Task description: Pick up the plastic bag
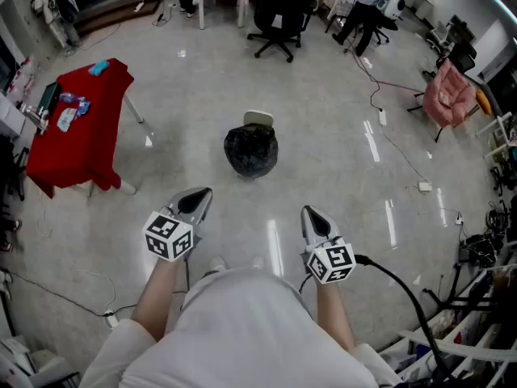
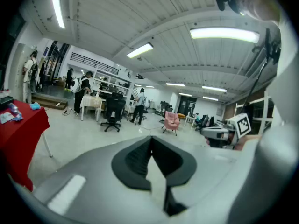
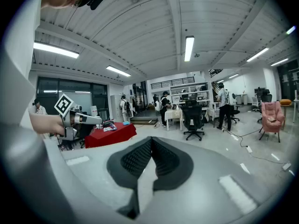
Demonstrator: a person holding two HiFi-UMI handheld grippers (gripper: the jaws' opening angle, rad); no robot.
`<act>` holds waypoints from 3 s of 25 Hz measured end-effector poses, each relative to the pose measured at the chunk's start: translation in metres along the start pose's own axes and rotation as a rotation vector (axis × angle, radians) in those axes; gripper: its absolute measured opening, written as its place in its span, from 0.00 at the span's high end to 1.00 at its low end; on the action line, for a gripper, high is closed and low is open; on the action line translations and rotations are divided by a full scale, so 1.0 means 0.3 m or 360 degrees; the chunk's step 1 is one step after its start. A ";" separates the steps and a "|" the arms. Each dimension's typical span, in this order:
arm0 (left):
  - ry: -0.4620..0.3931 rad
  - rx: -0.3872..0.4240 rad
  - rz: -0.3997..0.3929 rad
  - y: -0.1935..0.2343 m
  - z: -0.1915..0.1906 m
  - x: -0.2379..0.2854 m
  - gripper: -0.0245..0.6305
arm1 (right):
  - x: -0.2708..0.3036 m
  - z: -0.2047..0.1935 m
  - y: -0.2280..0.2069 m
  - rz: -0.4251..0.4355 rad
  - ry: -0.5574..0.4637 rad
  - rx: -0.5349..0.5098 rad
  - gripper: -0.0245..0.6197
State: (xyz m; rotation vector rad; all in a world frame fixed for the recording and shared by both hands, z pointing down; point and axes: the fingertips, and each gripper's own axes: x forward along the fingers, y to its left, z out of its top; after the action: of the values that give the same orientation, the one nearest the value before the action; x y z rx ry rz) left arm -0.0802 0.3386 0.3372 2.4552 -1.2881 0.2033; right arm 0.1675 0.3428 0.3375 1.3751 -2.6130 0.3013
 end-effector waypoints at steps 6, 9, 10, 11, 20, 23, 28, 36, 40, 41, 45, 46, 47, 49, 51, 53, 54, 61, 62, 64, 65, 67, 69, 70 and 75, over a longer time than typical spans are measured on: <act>0.0005 0.0003 -0.0011 0.022 0.006 -0.012 0.96 | 0.010 0.010 0.021 -0.0012 -0.0004 0.0003 0.96; 0.0006 0.0003 -0.0014 0.026 0.008 -0.017 0.96 | 0.011 0.010 0.030 -0.0016 0.0001 0.0002 0.96; 0.0007 0.0003 -0.0015 0.025 0.007 -0.018 0.96 | 0.010 0.008 0.032 -0.0014 0.0003 0.0001 0.96; 0.0008 0.0003 -0.0016 0.022 0.003 -0.019 0.96 | 0.008 0.004 0.034 -0.0010 0.0004 0.0001 0.96; 0.0028 0.0038 -0.0057 0.032 -0.033 -0.070 0.96 | 0.023 -0.025 0.118 0.0035 0.0024 0.0028 0.96; 0.0023 0.0048 -0.0075 0.052 -0.034 -0.093 0.96 | 0.029 -0.022 0.149 0.0018 0.0012 0.0044 0.96; 0.0047 0.0043 -0.0097 0.093 -0.069 -0.128 0.96 | 0.029 -0.042 0.194 -0.0008 0.0003 0.0043 0.96; 0.0091 0.0025 -0.0085 0.134 -0.097 -0.124 0.96 | 0.052 -0.068 0.189 -0.0027 0.0026 0.0076 0.96; 0.0100 0.0026 -0.0071 0.169 -0.091 -0.090 0.96 | 0.113 -0.050 0.151 -0.0026 0.0018 0.0067 0.96; 0.0101 0.0028 -0.0065 0.177 -0.087 -0.076 0.96 | 0.133 -0.043 0.134 -0.0025 0.0014 0.0068 0.96; 0.0098 0.0021 -0.0032 0.212 -0.060 0.002 0.96 | 0.220 -0.021 0.048 0.0001 0.0020 0.0068 0.96; 0.0096 0.0019 -0.0025 0.221 -0.051 0.027 0.96 | 0.244 -0.016 0.024 0.0008 0.0025 0.0068 0.96; 0.0095 0.0020 -0.0019 0.231 -0.042 0.054 0.96 | 0.268 -0.011 -0.003 0.0014 0.0029 0.0070 0.96; 0.0101 0.0031 -0.0005 0.251 -0.022 0.115 0.96 | 0.315 0.001 -0.060 0.0026 0.0036 0.0077 0.96; 0.0110 0.0046 0.0013 0.271 -0.004 0.178 0.96 | 0.361 0.011 -0.119 0.0040 0.0044 0.0084 0.96; 0.0113 0.0058 0.0028 0.287 0.011 0.237 0.96 | 0.405 0.019 -0.175 0.0057 0.0056 0.0083 0.96; 0.0112 0.0062 0.0034 0.293 0.019 0.265 0.96 | 0.426 0.024 -0.202 0.0067 0.0063 0.0078 0.96; 0.0121 0.0070 0.0081 0.336 0.066 0.459 0.96 | 0.576 0.032 -0.382 0.0161 0.0135 -0.0005 0.96; 0.0133 0.0070 0.0093 0.344 0.066 0.480 0.96 | 0.593 0.027 -0.402 0.0172 0.0147 -0.0009 0.96; 0.0160 0.0068 0.0117 0.356 0.062 0.513 0.96 | 0.619 0.017 -0.435 0.0195 0.0166 -0.0005 0.96; 0.0172 0.0065 0.0128 0.360 0.059 0.528 0.96 | 0.628 0.013 -0.452 0.0204 0.0174 0.0002 0.96; 0.0189 0.0052 0.0144 0.368 0.058 0.558 0.96 | 0.649 0.007 -0.487 0.0214 0.0187 0.0022 0.96; 0.0195 0.0038 0.0153 0.376 0.062 0.587 0.96 | 0.671 0.002 -0.518 0.0219 0.0200 0.0039 0.96; 0.0198 0.0032 0.0155 0.382 0.064 0.601 0.96 | 0.684 0.000 -0.531 0.0221 0.0204 0.0045 0.96; 0.0243 0.0037 0.0143 0.441 0.072 0.679 0.96 | 0.762 -0.010 -0.577 0.0209 0.0220 0.0077 0.96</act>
State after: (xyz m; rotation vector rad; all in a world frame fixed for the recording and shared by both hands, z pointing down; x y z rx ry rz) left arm -0.0721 0.1055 0.4086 2.3518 -1.3369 0.4223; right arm 0.1833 0.0666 0.4132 1.1538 -2.6013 0.4635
